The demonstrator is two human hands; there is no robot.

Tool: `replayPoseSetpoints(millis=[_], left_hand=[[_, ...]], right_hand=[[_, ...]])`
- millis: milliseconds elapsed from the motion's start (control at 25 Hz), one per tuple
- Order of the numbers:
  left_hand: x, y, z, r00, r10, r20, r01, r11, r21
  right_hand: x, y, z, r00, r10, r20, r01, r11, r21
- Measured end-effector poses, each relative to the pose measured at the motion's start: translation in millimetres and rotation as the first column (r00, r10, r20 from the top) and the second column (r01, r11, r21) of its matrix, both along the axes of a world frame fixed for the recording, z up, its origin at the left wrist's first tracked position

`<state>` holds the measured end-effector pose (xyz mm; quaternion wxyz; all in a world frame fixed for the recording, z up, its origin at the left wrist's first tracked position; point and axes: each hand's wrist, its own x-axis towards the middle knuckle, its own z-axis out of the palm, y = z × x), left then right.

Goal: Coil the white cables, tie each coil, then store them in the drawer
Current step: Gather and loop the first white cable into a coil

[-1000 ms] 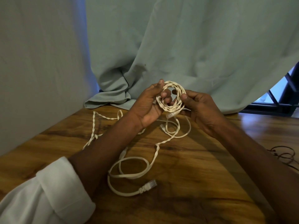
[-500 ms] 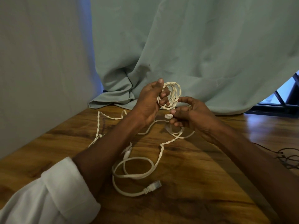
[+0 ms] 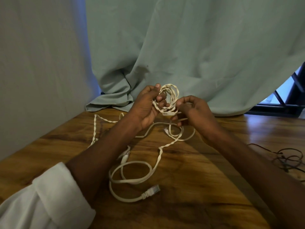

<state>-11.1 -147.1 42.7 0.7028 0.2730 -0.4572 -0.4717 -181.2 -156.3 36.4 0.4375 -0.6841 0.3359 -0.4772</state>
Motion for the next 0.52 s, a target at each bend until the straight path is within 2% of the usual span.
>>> replayPoseSetpoints(millis=[80,160,200,240,400,440,520], left_hand=[[-4,2,-2,0.999,-0.040,0.005,0.040,0.999,0.002],[-11,7,-4,0.994,-0.105,0.036,0.105,0.994,-0.004],[-13,8,-4,0.989,-0.138,0.047,0.139,0.990,-0.011],[-14,9,-4,0.985,-0.161,0.055,0.162,0.987,-0.013],[-12,15,4,0.970,-0.231,0.079,0.232,0.973,-0.005],[-13,17,5,0.968,-0.217,0.126,0.217,0.976,0.009],[-16,19,6,0.955,-0.088,0.284,0.084,0.996,0.027]], right_hand=[[0,1,1,0.998,-0.015,-0.060,0.017,0.999,0.032],[-1,-2,-6,0.980,-0.063,-0.190,0.055,0.997,-0.045],[0,-4,-8,0.977,-0.067,-0.201,0.054,0.996,-0.073],[0,-8,-10,0.984,-0.059,-0.169,0.046,0.996,-0.079],[-4,-15,-2,0.989,0.059,0.135,-0.064,0.998,0.028],[-4,-14,-2,0.990,0.051,0.131,-0.053,0.999,0.010],[-4,-12,-3,1.000,-0.015,0.011,0.016,0.995,-0.097]])
